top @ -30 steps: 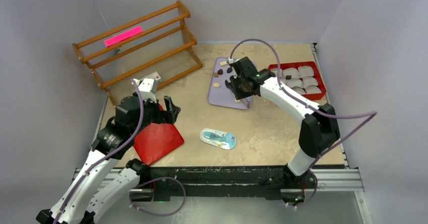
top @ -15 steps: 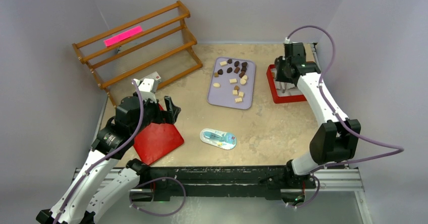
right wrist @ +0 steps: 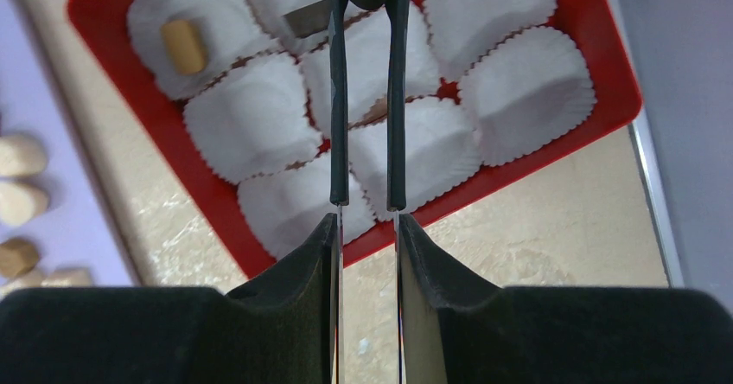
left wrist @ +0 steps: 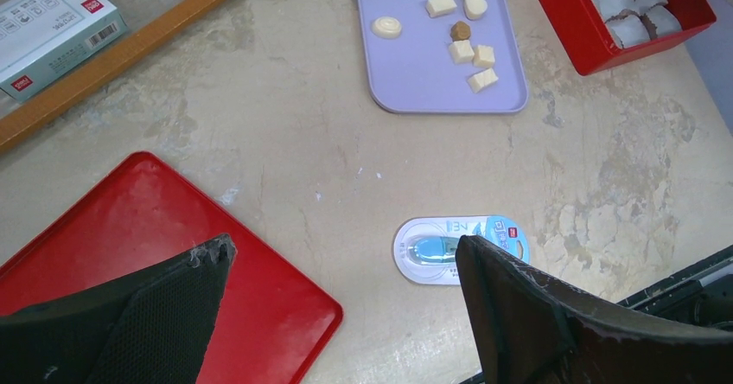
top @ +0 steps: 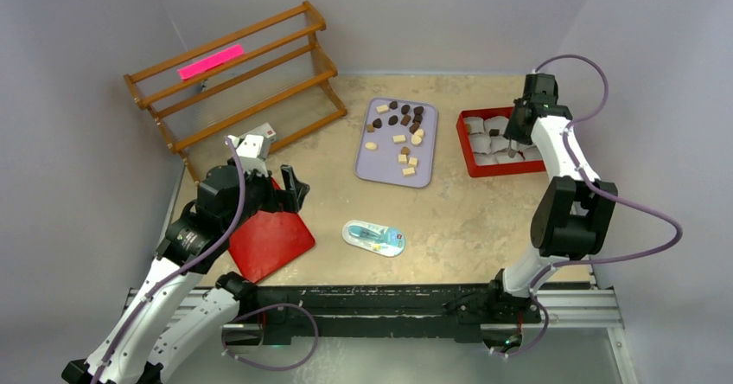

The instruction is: Pack the chocolate

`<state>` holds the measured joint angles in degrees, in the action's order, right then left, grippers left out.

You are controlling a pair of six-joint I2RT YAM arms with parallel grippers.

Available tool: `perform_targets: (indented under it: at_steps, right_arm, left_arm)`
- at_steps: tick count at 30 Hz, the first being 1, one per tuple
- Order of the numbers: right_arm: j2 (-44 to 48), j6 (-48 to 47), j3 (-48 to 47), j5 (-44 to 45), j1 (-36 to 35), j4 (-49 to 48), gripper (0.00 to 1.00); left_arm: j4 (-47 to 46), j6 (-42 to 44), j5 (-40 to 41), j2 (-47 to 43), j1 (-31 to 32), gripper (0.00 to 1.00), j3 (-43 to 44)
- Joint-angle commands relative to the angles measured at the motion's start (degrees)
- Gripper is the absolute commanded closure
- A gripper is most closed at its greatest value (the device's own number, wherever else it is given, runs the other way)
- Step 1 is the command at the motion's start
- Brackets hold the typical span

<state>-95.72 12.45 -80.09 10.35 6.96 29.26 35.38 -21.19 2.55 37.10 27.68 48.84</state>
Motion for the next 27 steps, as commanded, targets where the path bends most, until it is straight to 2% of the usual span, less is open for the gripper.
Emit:
perform_targets:
  at_steps: [1,17,27]
  right_arm:
    - [-1.20,1.23,-3.65,-0.38,1.94,-4.07,0.74]
    - [-10.83,0.03,-7.79,-1.20,5.87,-6.14,0.68]
    - [-11.76,-0.94,-7.62,-1.21,6.61,-6.37,0.59]
  left_arm:
    - [-1.54,1.15,-0.74,-0.58,0.00,0.00,-0.36]
    - [-1.55,1.15,-0.97,-1.07,0.00,0.00,-0.37]
    - [-1.54,1.15,-0.73,-0.95,0.00,0.00,-0.34]
